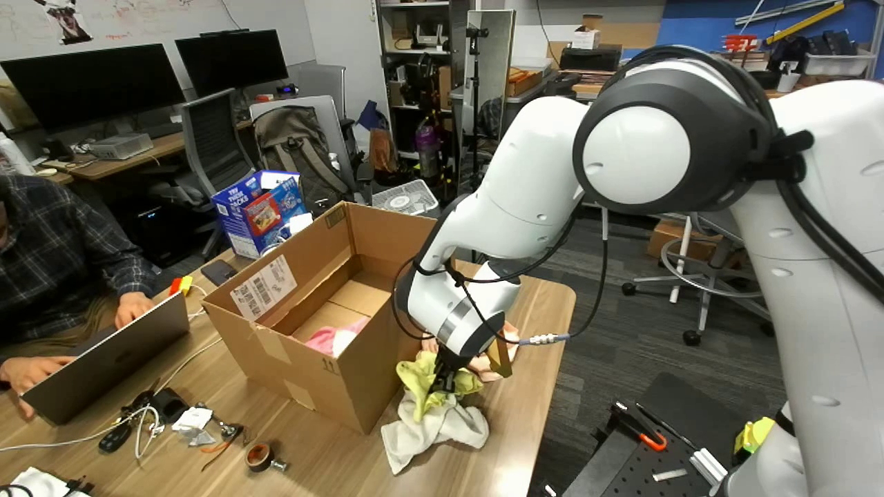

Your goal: Put the clothes on the side in the box

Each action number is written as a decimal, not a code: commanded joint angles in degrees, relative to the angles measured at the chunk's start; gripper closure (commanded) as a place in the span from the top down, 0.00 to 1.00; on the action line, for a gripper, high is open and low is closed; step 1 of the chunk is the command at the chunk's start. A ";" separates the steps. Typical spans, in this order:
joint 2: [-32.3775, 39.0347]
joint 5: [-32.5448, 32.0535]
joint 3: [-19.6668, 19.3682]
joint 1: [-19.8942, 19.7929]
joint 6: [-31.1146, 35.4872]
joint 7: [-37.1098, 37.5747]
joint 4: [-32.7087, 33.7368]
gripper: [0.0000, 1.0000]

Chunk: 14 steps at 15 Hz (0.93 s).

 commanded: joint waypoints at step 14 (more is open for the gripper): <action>-14.94 5.52 0.66 -1.48 -2.67 4.13 -4.43 0.05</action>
